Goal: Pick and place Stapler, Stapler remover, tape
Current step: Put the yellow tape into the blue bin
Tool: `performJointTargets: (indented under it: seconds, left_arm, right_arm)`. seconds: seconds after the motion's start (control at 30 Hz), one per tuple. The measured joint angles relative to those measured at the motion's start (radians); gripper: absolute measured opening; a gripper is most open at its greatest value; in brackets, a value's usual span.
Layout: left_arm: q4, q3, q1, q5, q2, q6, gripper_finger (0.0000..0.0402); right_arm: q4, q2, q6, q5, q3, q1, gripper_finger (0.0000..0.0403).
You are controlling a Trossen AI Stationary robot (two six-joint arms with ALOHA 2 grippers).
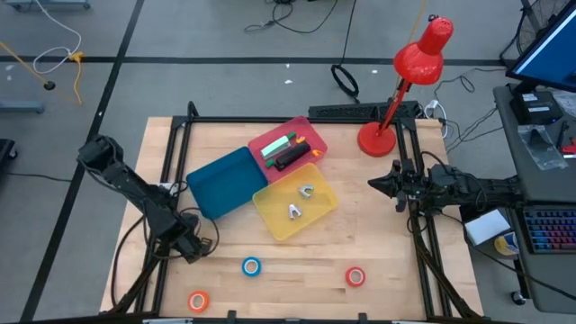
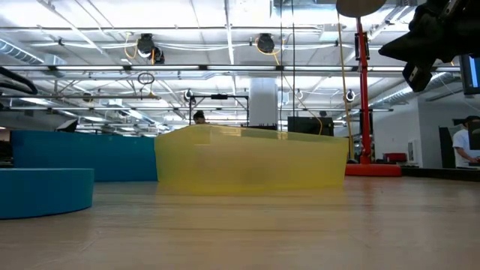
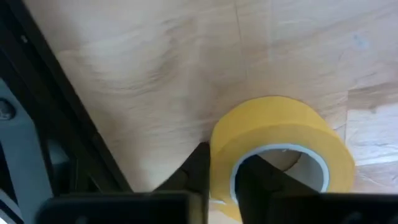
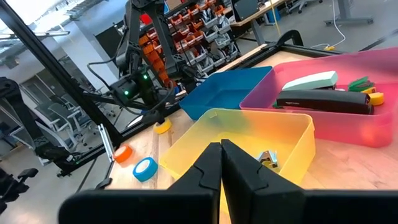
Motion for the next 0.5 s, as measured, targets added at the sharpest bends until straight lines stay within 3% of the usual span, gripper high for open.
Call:
performJointTargets:
  seconds: [0.3, 0.37, 0.5]
  left_arm:
    - [0.101, 0.027, 0.017, -0.026, -0.077, 0.051, 0.0037]
    - [0.186, 0.036, 0.026, -0.099, -0.123, 0.114, 0.0037]
    - [0.440, 0.041, 0.056, -0.352, -0.218, 0.350, 0.0037]
  right_arm:
    - [0.000, 0.000, 0.000, 0.001, 0.000, 0.000, 0.0001]
    - [0.000, 0.000, 0.000, 0.001, 0.000, 0.000, 0.0001]
    - [0.000, 0.000, 0.000, 0.001, 0.000, 0.000, 0.0001]
